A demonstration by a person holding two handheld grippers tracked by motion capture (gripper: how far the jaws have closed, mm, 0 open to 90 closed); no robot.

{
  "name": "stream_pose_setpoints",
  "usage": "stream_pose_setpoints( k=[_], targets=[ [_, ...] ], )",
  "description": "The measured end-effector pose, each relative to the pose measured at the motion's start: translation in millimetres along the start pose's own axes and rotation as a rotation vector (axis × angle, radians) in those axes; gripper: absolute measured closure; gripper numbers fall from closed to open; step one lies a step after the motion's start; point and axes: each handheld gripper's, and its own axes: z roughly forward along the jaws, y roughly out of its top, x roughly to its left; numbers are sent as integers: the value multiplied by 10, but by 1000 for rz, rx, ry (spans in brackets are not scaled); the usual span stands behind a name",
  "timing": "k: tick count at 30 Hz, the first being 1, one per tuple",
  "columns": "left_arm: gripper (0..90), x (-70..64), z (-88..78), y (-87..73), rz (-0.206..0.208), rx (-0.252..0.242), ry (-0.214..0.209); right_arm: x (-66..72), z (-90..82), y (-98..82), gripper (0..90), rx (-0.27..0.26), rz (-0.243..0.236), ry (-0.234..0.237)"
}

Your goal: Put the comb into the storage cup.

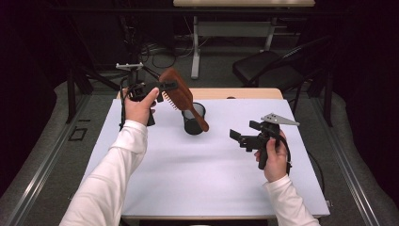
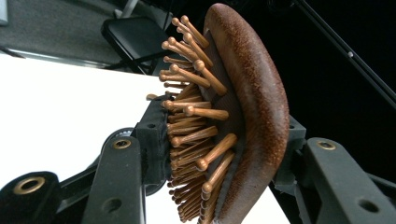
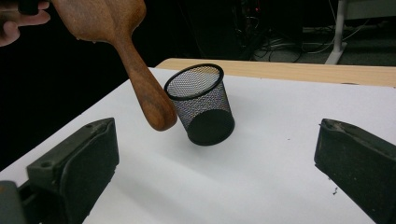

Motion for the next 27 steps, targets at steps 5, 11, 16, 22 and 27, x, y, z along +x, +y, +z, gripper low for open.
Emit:
stream_pose_setpoints(
  k=[5, 11, 16, 22, 27],
  targets=[
    [512, -37, -25, 53, 19, -9, 15, -10, 18, 1, 0, 1, 9, 8],
    [512, -60, -34, 96, 13, -23, 19, -21, 21, 13, 0, -5, 16, 13],
    [511, -58, -27, 129, 32, -44, 54, -32, 14, 20, 0, -11, 26, 13],
    [510, -2, -21, 169, 14, -76, 75, -47, 9, 22, 0, -14, 35, 13],
    [509, 57, -26, 198, -7, -109, 93, -43, 6, 21, 0, -13, 35, 14]
  ],
)
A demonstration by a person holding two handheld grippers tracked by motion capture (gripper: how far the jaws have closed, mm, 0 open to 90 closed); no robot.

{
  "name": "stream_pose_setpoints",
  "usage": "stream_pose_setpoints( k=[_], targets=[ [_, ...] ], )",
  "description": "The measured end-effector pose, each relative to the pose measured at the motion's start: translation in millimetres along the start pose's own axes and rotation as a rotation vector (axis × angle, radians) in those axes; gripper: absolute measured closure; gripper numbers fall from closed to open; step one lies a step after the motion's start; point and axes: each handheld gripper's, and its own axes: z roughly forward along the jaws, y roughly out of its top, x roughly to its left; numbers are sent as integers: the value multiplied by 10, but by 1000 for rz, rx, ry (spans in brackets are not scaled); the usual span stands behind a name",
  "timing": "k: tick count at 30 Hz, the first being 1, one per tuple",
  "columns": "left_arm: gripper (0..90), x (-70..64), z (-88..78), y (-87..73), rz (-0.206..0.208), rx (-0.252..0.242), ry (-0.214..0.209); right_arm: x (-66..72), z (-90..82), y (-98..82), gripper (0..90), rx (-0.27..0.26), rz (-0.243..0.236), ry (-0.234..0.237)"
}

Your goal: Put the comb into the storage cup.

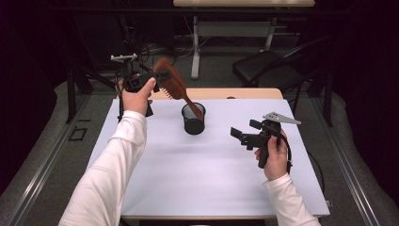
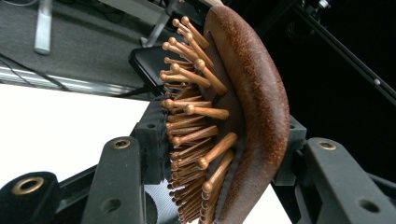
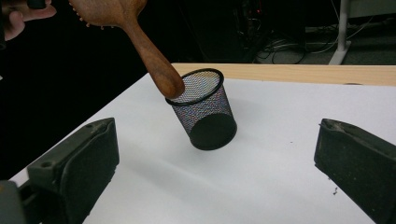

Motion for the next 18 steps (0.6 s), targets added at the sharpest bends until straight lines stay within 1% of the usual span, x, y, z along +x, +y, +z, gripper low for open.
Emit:
stream_pose_setpoints(
  k=[6, 10, 13, 18],
  targets=[
    [509, 62, 14, 24, -20, -32, 20, -4, 7, -10, 0, 8, 1, -3],
    [508, 89, 44, 27, -20, -50, 40, -4, -3, -5, 0, 3, 3, -2],
    [508, 119, 74, 23, -12, -64, 55, -5, -13, -3, 0, 2, 4, -2],
    [507, 166, 124, 6, -22, -89, 74, -9, -18, 2, 0, -6, 13, 7]
  ],
)
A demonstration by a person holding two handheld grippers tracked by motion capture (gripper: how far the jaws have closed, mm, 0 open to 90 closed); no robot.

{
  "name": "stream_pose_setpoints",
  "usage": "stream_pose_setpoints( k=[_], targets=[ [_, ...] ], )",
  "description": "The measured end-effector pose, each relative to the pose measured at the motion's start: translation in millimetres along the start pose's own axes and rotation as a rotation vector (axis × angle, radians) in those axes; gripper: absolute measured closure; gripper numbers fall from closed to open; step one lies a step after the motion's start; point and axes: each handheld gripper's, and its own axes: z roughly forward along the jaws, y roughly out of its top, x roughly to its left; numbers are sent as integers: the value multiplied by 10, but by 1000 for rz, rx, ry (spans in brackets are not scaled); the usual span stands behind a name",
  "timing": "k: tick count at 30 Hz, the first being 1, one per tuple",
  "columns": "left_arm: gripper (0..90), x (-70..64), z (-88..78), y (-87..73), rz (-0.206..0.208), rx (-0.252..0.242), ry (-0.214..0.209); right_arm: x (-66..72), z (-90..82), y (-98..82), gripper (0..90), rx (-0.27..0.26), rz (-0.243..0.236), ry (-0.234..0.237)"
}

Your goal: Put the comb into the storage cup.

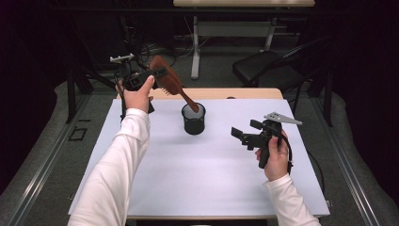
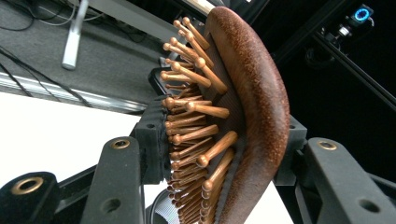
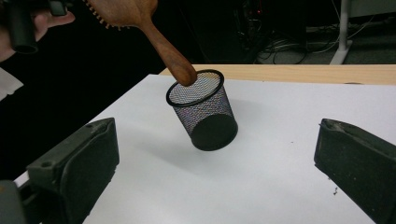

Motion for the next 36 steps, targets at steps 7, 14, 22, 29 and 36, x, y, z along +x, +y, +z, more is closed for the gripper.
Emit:
stream_pose_setpoints(
  k=[7, 14, 22, 29, 36],
  targets=[
    [507, 76, 77, -46, -4, -3, 39, -22, 3, -5, 0, 8, 6, -4],
    [508, 98, 112, -78, 12, -4, 61, -14, 8, -12, 0, 9, 10, 0],
    [507, 73, 137, -94, 30, -21, 66, -16, 4, -17, 0, 13, 6, -2],
    [507, 50, 201, -143, 55, -16, 79, -11, 15, -22, 0, 17, 5, -1],
    [507, 110, 261, -215, 49, -16, 95, -10, 13, -21, 0, 16, 5, 0]
  ],
)
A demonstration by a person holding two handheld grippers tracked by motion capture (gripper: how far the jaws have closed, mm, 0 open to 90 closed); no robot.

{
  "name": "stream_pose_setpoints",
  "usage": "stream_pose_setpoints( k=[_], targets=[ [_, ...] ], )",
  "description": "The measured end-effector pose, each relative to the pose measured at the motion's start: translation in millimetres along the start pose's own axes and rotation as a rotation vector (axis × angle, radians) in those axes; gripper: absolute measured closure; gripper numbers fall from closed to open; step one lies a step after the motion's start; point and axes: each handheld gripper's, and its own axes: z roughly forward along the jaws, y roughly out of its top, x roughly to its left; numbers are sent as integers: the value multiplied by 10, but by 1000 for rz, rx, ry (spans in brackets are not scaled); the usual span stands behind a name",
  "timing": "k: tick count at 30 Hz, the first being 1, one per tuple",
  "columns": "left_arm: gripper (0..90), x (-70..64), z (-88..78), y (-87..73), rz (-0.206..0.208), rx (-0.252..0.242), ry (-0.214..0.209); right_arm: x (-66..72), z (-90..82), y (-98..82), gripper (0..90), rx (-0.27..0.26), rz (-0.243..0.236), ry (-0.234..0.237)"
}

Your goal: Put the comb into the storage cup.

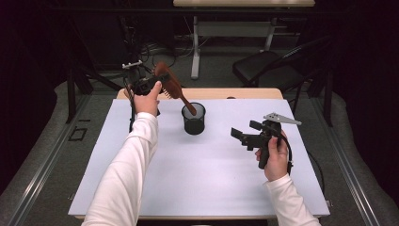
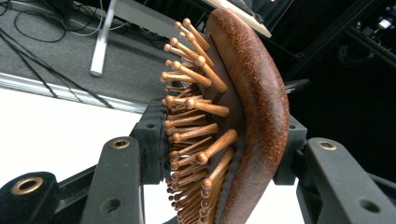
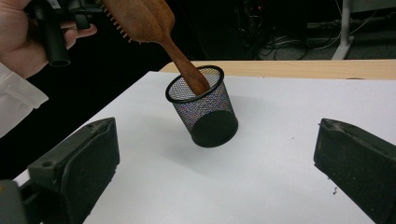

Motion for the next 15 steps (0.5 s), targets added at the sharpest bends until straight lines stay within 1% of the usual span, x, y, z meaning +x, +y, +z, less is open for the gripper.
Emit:
stream_pose_setpoints(
  k=[7, 10, 15],
  targets=[
    [507, 58, 40, -67, -15, -1, 8, 3, 9, -5, 0, 4, -3, 1],
    [506, 65, 50, -90, -14, -3, 12, 5, 10, -5, 0, 2, -3, 1],
    [505, 71, 79, -139, 2, -4, 28, 12, 21, -14, 0, 8, -7, 1]
  ],
)
